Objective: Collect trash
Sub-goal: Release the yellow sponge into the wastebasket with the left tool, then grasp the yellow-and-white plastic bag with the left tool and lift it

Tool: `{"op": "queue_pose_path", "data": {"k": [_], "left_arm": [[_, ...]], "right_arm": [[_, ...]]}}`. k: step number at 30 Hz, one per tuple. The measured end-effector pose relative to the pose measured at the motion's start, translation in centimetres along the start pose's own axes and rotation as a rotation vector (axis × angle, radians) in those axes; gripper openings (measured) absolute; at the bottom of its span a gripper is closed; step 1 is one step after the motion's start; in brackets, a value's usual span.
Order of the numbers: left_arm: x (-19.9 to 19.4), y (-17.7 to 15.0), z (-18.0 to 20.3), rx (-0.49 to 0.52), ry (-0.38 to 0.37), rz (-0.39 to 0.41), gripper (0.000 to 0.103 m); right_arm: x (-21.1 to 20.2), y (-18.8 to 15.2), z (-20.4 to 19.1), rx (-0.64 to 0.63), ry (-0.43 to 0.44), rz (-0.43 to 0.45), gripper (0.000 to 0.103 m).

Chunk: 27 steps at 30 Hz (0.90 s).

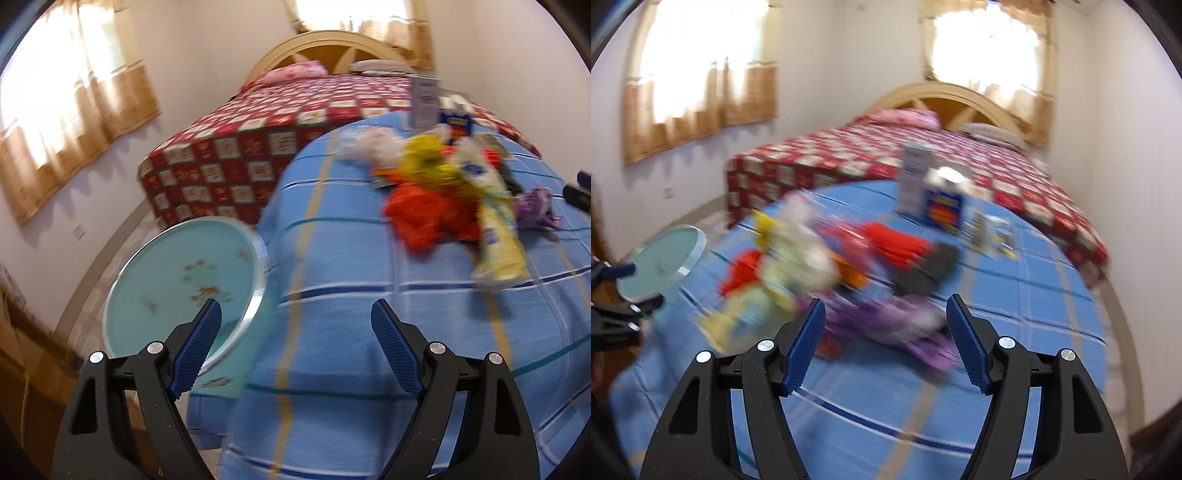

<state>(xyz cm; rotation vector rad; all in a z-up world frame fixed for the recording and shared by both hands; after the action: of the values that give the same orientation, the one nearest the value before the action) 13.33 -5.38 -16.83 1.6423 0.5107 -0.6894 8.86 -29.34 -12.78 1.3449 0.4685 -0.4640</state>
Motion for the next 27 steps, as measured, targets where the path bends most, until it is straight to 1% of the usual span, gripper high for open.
{"op": "queue_pose_path", "data": {"k": [4,7,10,13,15,16,17,18,19,20,21,22,25,27], "left_arm": [[-1.0,1.3,3.5,0.02,-0.057,0.027,0.082],[-1.8,2.2,6.0,0.028,-0.106,0.043,0.082],[-2.3,2.6,8.6,0.062,-0.134,0.057,0.082],[-1.6,2.5,10.7,0.107,-0.129,0.061,0.082],[-0.4,2.0,11.6,0.123,-0.136,0.029,0.082],[0.2,1.8,11.9,0.129,-0.137,0.014,0.078],[0.8,1.5,12.3,0.14,-0.142,-0.007,0.066],[1.2,1.2,12.4,0.143,-0.165,-0.029,0.053],[1.3,1.0,12.6,0.143,-0.183,-0.043,0.046],[1.5,0.8,12.7,0.145,-0.197,-0.056,0.036],[1.4,0.7,12.7,0.153,-0.202,-0.054,0.03],[1.1,0.7,12.7,0.159,-0.207,-0.048,0.028],[0.0,1.1,12.7,0.169,-0.211,-0.023,0.027],[-1.4,1.5,12.3,0.183,-0.209,0.015,0.027]], "right_arm": [[0.0,-2.9,3.6,0.043,-0.08,-0.049,0.068],[0.0,-4.2,5.7,0.098,-0.104,-0.058,0.071],[-0.2,-5.0,7.1,0.125,-0.123,-0.056,0.071],[-0.1,-5.3,7.9,0.143,-0.125,-0.049,0.071],[0.0,-5.3,8.0,0.147,-0.125,-0.046,0.072],[0.2,-5.4,8.1,0.15,-0.12,-0.047,0.072],[0.4,-5.3,8.1,0.153,-0.114,-0.047,0.073],[0.6,-5.2,8.0,0.156,-0.107,-0.049,0.073],[0.7,-5.2,7.9,0.157,-0.098,-0.048,0.073],[0.9,-5.0,7.8,0.16,-0.094,-0.047,0.073],[1.0,-4.8,7.7,0.163,-0.085,-0.045,0.073],[1.1,-4.6,7.7,0.166,-0.079,-0.042,0.073],[1.4,-3.6,7.6,0.173,-0.076,-0.032,0.073],[1.7,-3.1,7.5,0.181,-0.071,-0.029,0.073]]}}
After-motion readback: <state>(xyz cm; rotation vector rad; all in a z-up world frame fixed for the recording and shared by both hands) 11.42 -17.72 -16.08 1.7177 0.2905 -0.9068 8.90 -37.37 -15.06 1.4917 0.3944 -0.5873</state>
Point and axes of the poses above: each gripper's, at about its wrist camera, not at the fingertips, and x roughly the way its jaws point, z to its right, y to its top, the point moved 6 cm from there along x, roughly the way its jaws point, and after that the axes turned 6 degrees about -x, right-handed, at the moved point
